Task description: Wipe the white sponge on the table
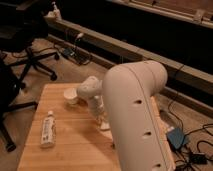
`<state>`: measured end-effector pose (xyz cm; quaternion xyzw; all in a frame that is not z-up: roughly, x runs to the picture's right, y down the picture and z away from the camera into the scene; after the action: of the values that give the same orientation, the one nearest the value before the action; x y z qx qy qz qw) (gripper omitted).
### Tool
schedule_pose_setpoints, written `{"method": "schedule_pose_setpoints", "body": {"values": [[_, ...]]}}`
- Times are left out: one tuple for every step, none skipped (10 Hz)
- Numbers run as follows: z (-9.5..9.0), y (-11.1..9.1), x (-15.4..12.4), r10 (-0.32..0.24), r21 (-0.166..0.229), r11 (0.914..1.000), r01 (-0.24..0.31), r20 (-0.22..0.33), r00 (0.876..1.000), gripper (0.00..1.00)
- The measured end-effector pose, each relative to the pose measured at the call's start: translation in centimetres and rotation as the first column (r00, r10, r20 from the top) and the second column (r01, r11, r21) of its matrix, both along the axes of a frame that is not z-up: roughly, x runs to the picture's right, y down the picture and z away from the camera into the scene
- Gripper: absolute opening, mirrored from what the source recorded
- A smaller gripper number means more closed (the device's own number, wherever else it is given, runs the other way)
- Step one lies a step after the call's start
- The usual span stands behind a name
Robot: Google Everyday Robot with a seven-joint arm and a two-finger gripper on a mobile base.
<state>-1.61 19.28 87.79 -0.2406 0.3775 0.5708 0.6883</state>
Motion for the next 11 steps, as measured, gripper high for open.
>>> {"method": "schedule_pose_setpoints", "body": {"values": [[1.1, -0.4, -0.9, 0.006, 0.0, 1.0, -0.006, 0.009, 1.0, 0.0], [2.1, -0.8, -2.4, 0.006, 0.002, 1.0, -0.006, 0.03, 1.0, 0.0], [2.7, -1.0, -3.5, 0.002, 0.002, 1.0, -0.002, 0.049, 0.999, 0.0], [3.4, -1.1, -5.1, -0.007, 0.002, 1.0, 0.006, 0.078, 0.997, 0.0], [4.0, -1.7, -7.0, -0.025, 0.011, 0.9996, 0.024, 0.115, 0.993, 0.0], [4.3, -2.3, -8.6, -0.047, 0.022, 0.9988, 0.044, 0.151, 0.987, 0.0], [4.2, -2.5, -9.9, -0.061, 0.027, 0.998, 0.057, 0.179, 0.982, 0.0], [3.7, -2.8, -12.3, -0.089, 0.036, 0.9959, 0.082, 0.236, 0.968, 0.0], [3.2, -2.8, -13.9, -0.106, 0.041, 0.9943, 0.098, 0.275, 0.956, 0.0], [2.5, -2.7, -15.4, -0.117, 0.045, 0.9931, 0.108, 0.313, 0.943, 0.0], [1.5, -2.4, -17.2, -0.123, 0.048, 0.9924, 0.114, 0.357, 0.926, 0.0]]}}
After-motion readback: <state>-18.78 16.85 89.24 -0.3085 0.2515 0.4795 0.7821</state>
